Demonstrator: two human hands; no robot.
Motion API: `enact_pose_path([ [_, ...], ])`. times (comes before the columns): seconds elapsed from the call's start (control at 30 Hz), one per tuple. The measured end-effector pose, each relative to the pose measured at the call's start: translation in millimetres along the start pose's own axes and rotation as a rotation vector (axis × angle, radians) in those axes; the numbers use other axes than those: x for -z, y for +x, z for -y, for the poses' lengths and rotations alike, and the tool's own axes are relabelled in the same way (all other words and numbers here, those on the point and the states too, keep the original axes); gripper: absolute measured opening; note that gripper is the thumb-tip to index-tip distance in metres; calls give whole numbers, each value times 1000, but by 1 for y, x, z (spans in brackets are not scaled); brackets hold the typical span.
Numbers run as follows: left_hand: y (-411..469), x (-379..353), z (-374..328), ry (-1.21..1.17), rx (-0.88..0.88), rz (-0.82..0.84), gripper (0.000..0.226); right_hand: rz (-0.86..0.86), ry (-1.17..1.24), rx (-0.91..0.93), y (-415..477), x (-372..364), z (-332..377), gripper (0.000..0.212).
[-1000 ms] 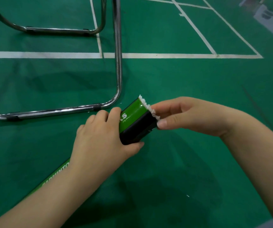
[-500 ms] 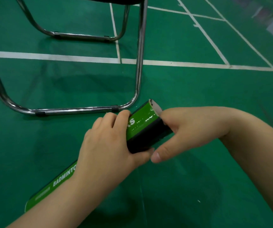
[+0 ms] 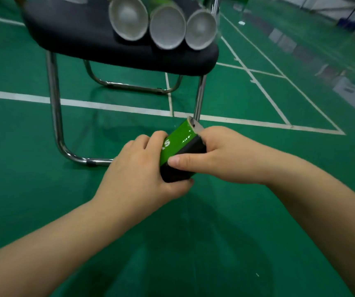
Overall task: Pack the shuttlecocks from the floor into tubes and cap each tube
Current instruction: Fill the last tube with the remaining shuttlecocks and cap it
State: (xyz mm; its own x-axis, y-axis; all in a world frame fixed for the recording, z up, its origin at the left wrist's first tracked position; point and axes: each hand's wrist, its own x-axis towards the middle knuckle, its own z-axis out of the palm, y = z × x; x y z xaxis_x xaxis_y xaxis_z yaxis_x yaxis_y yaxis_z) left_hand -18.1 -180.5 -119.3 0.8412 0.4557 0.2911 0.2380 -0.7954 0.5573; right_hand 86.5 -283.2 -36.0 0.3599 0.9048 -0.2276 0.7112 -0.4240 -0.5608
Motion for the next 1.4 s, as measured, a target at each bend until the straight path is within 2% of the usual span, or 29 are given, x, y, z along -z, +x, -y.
enact_pose_path([
  [0.13,-2,48,-2,-88,-18,5,73,-56,-9,0,-5,10,43,26],
  [0.33,-8,95,-9,-168,-19,2,59,-96,-159,-57,-16,19,103,33],
  [0.5,-16,111,-10,-232,45,1,50,-138,-296,-86,-16,13,138,31],
  [0.67,-16,129,-13,-253,92,-41,49,-295,-480,21,-14,7,155,33],
  [0.8,-15,150,-14,-193,74,-97,48,-357,-535,83,-11,12,169,34],
  [1.0,-16,173,-2,-167,108,-203,49,-429,-570,249,1,12,189,35],
  [1.23,-8,180,9,-118,145,-242,44,-466,-496,344,22,14,190,33],
  [1.3,1,182,13,-95,159,-253,45,-541,-437,391,33,15,187,37],
  [1.4,17,186,21,-109,199,-294,47,-744,-331,494,56,15,180,39],
])
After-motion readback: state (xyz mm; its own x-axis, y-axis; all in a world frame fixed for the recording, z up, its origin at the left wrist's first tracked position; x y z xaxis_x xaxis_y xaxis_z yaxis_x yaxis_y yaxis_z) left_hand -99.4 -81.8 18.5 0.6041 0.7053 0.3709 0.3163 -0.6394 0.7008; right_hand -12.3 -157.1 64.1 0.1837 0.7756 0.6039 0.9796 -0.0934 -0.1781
